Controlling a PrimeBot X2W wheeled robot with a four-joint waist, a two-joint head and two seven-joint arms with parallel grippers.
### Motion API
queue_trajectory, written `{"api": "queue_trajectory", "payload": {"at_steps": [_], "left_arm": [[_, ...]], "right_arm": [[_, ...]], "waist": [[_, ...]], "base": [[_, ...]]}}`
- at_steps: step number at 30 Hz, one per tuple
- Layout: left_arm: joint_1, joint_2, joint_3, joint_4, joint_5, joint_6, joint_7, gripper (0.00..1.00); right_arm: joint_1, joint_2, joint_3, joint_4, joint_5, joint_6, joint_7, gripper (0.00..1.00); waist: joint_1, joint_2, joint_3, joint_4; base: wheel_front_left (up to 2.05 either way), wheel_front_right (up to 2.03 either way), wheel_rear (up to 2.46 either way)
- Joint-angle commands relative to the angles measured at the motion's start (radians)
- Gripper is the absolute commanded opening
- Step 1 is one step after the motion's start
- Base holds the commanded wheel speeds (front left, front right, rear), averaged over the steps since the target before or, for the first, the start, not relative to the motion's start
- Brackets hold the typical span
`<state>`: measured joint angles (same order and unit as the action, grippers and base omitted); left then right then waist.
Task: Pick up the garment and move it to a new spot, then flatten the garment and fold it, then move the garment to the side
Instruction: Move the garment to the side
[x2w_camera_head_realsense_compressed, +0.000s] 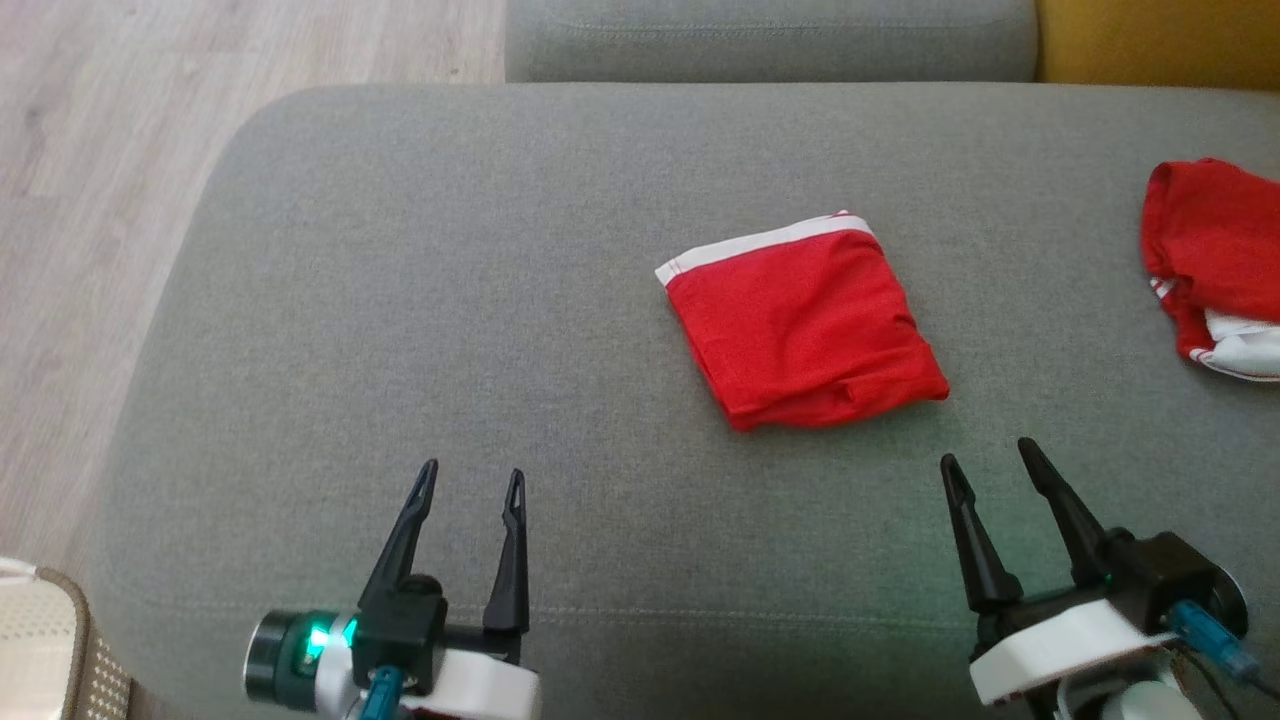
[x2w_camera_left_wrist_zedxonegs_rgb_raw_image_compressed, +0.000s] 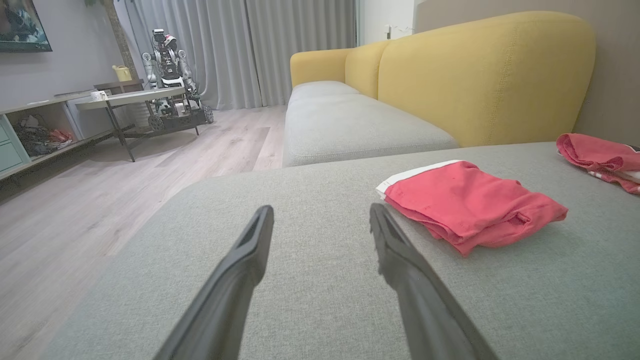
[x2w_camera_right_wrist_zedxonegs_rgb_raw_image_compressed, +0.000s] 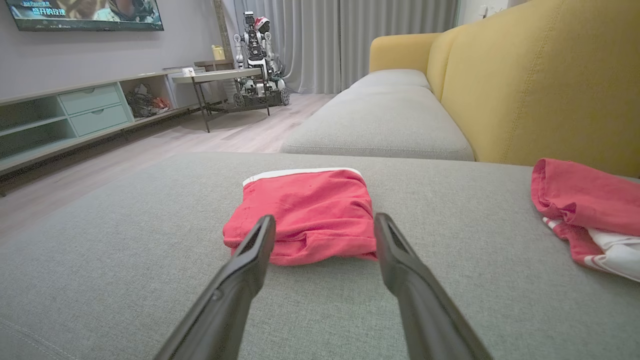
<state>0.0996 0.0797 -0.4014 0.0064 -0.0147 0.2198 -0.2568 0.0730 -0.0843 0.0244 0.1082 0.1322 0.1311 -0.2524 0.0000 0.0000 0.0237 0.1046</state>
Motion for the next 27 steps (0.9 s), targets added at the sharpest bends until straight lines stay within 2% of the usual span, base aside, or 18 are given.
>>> {"api": "queue_trajectory", "payload": {"at_steps": [1, 7, 11, 15, 20, 27], "left_arm": [[-0.034, -0.006, 0.033, -0.026, 0.002, 0.004, -0.005, 1.0], [-0.061, -0.011, 0.023, -0.03, 0.003, 0.0, -0.005, 1.0], [-0.096, -0.016, 0.002, -0.036, 0.006, -0.006, -0.005, 1.0], [-0.137, -0.02, -0.032, -0.038, 0.013, -0.016, -0.005, 1.0], [-0.173, -0.022, -0.066, -0.035, 0.021, -0.024, -0.005, 1.0], [-0.197, -0.022, -0.091, -0.029, 0.024, -0.023, -0.005, 1.0]], "right_arm": [[-0.028, -0.01, 0.017, -0.026, 0.005, 0.0, -0.009, 1.0], [-0.137, -0.004, -0.007, 0.07, 0.036, 0.0, -0.009, 1.0], [-0.286, -0.039, -0.014, 0.188, 0.047, 0.0, -0.009, 1.0], [-0.446, -0.107, -0.009, 0.363, 0.046, 0.0, -0.006, 1.0], [-0.619, -0.18, 0.042, 0.579, 0.036, 0.0, 0.054, 1.0], [-0.754, -0.217, 0.154, 0.791, 0.12, 0.0, 0.103, 1.0]], "waist": [[0.0, 0.0, 0.006, 0.002], [0.0, 0.0, 0.061, 0.015], [0.0, 0.0, 0.113, 0.033], [0.0, 0.0, 0.157, 0.061], [0.0, 0.0, 0.194, 0.093], [0.0, 0.0, 0.223, 0.127]], "base": [[0.0, 0.0, 0.0], [0.0, 0.0, 0.0], [0.0, 0.0, 0.0], [0.0, 0.0, 0.0], [0.0, 0.0, 0.0], [0.0, 0.0, 0.0]]}}
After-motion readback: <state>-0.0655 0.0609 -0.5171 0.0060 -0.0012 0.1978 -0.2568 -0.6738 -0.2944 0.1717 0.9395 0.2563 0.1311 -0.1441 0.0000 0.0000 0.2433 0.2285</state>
